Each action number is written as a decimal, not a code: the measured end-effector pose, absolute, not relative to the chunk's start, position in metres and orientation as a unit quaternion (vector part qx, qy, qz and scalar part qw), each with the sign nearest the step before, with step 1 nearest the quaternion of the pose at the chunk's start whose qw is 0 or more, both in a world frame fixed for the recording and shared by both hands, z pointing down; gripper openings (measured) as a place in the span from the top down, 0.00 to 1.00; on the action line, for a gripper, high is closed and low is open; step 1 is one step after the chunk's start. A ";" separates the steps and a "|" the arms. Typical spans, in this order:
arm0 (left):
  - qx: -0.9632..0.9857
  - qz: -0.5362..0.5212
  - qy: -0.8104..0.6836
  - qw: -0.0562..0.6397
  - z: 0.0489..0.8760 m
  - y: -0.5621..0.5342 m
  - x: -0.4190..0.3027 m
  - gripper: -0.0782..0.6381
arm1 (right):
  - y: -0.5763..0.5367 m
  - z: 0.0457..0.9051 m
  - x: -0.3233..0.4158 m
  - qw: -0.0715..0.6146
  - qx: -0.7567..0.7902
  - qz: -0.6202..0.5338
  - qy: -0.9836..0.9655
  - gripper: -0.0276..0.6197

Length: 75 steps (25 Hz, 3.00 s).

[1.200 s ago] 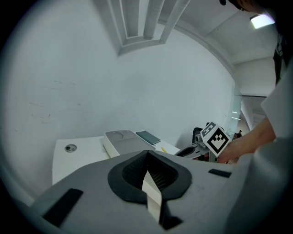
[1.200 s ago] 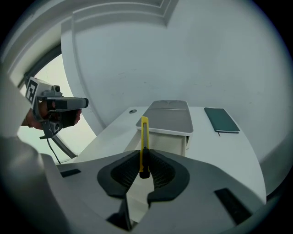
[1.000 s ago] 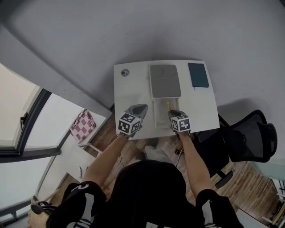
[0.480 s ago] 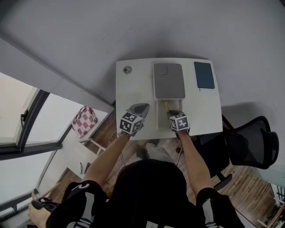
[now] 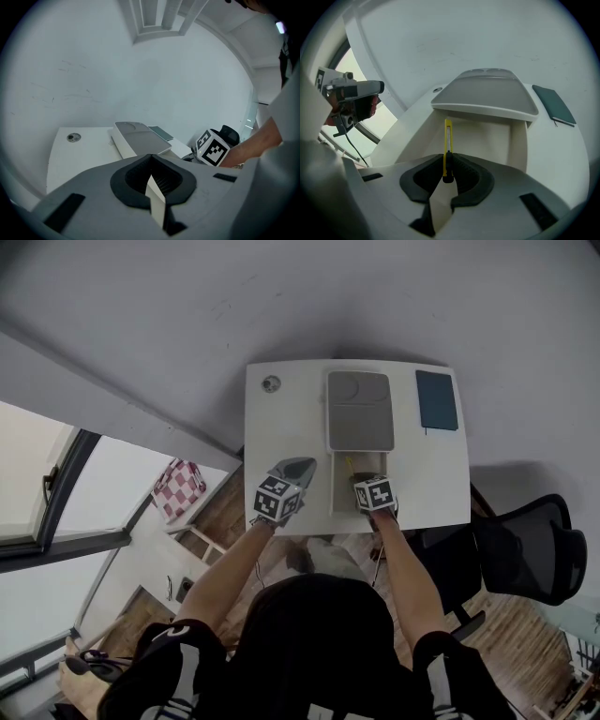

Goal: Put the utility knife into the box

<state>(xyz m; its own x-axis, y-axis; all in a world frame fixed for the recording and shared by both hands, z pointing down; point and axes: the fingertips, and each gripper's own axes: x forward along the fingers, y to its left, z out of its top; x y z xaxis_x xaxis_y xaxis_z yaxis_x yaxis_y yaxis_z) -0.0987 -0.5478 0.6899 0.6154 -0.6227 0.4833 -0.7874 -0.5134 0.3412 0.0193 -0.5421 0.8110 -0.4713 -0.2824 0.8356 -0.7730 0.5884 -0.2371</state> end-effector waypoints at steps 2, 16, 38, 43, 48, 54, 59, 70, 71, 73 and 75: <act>0.856 0.150 -0.412 0.273 0.690 -0.550 -0.098 0.86 | -0.541 0.817 0.020 0.399 0.326 0.316 -0.797 0.84; 0.854 0.145 -0.416 0.277 0.692 -0.552 -0.095 0.85 | -0.537 0.818 0.016 0.379 0.314 0.342 -0.801 0.78; 0.874 0.141 -0.392 0.252 0.654 -0.519 -0.089 0.85 | -0.525 0.740 0.005 0.326 0.360 0.302 -0.820 0.79; 0.882 0.136 -0.384 0.238 0.639 -0.500 -0.089 0.85 | -0.506 0.719 0.012 0.307 0.390 0.286 -0.820 0.81; 0.893 0.123 -0.374 0.216 0.614 -0.481 -0.087 0.85 | -0.489 0.686 0.020 0.265 0.429 0.264 -0.822 0.87; 0.902 0.106 -0.371 0.194 0.586 -0.463 -0.092 0.85 | -0.474 0.642 0.024 0.228 0.464 0.220 -0.827 0.93; 0.903 0.086 -0.381 0.178 0.561 -0.456 -0.094 0.86 | -0.467 0.610 0.031 0.200 0.487 0.193 -0.828 0.93; 0.897 0.059 -0.410 0.153 0.532 -0.449 -0.082 0.86 | -0.459 0.564 0.052 0.160 0.490 0.145 -0.844 0.93; 0.895 0.056 -0.415 0.154 0.531 -0.450 -0.080 0.86 | -0.458 0.561 0.054 0.159 0.488 0.142 -0.846 0.93; 0.892 0.052 -0.423 0.153 0.527 -0.449 -0.075 0.86 | -0.457 0.556 0.061 0.157 0.484 0.137 -0.850 0.93; 0.887 0.047 -0.433 0.152 0.523 -0.448 -0.069 0.85 | -0.457 0.550 0.069 0.155 0.479 0.135 -0.854 0.93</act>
